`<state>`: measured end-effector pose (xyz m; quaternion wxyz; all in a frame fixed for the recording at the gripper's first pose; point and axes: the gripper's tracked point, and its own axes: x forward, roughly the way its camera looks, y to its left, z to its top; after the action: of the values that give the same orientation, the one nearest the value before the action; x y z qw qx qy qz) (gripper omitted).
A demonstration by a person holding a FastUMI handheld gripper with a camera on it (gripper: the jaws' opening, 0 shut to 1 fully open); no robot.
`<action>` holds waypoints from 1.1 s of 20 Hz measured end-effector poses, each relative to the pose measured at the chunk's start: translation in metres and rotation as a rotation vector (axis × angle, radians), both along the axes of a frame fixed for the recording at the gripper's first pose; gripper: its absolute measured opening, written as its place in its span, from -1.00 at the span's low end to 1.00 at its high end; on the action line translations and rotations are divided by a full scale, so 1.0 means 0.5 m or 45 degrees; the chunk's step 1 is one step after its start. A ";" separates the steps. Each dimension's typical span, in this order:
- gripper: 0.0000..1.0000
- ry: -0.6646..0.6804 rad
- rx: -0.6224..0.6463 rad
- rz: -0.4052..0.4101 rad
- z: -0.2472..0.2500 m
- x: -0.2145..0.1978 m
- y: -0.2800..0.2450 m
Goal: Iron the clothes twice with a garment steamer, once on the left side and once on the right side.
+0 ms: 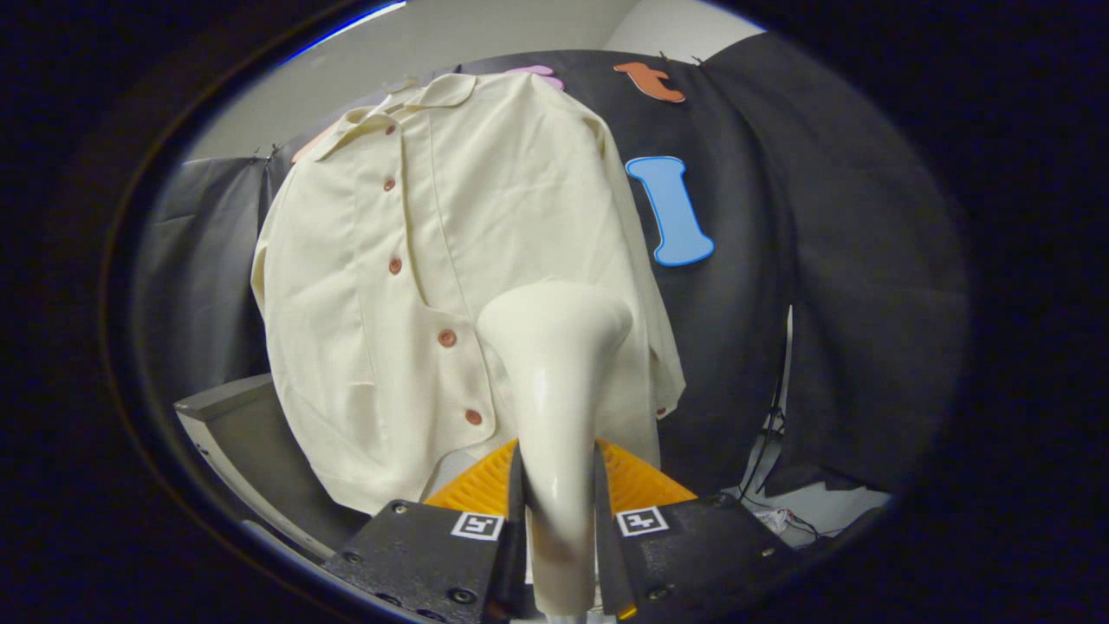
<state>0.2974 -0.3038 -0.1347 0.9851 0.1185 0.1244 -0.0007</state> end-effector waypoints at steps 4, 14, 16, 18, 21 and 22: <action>-0.34 0.036 0.029 0.009 -0.056 -0.022 -0.003; -0.33 0.120 0.121 -0.037 -0.182 -0.084 -0.024; -0.33 0.132 0.126 -0.059 -0.190 -0.094 -0.025; -0.33 0.128 0.121 -0.059 -0.178 -0.107 -0.018; -0.34 0.100 0.112 -0.041 -0.134 -0.134 0.000; -0.33 0.088 0.107 -0.042 -0.113 -0.143 0.004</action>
<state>0.2261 -0.3016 -0.1914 0.9743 0.1615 0.1564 -0.0157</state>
